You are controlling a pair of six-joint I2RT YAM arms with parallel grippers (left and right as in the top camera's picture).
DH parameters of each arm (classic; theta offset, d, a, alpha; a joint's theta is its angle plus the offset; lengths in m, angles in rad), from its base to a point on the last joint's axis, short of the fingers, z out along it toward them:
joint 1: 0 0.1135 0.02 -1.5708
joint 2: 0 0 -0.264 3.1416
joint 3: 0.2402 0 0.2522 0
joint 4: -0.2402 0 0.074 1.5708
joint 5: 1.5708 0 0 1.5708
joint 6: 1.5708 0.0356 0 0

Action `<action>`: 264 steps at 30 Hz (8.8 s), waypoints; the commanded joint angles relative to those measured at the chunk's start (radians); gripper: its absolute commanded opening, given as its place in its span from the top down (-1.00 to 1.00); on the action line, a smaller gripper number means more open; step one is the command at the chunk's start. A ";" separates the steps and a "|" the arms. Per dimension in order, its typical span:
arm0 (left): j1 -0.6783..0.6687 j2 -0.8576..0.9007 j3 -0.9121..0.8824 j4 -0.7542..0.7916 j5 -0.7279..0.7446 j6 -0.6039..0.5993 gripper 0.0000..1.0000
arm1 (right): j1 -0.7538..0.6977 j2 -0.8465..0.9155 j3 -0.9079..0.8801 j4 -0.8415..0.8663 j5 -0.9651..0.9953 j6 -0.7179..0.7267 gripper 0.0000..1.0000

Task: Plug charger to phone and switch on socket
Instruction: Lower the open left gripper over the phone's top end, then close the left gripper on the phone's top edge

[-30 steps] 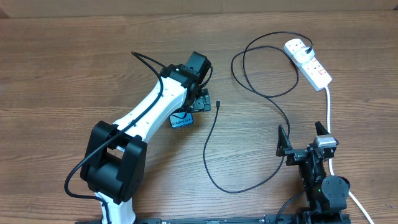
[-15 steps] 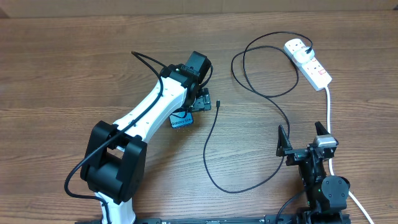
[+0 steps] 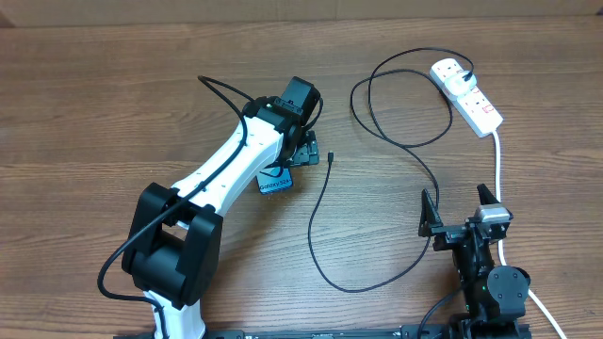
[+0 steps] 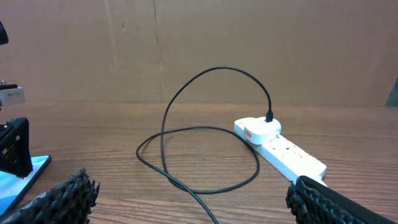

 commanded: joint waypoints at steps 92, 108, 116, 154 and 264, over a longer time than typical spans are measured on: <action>0.108 0.203 0.017 0.054 -0.005 0.077 -1.00 | -0.001 -0.007 -0.010 0.006 0.009 0.006 -1.00; 0.102 0.209 0.017 0.079 0.006 0.077 -1.00 | -0.001 -0.007 -0.010 0.006 0.009 0.006 -1.00; 0.106 0.209 0.017 0.076 0.040 0.077 -0.99 | -0.001 -0.007 -0.010 0.006 0.009 0.006 -1.00; 0.186 0.220 0.014 0.068 0.171 0.115 -1.00 | -0.001 -0.007 -0.010 0.006 0.009 0.006 -1.00; 0.223 0.220 -0.002 0.013 0.186 -0.018 -0.54 | -0.001 -0.007 -0.010 0.006 0.009 0.006 -1.00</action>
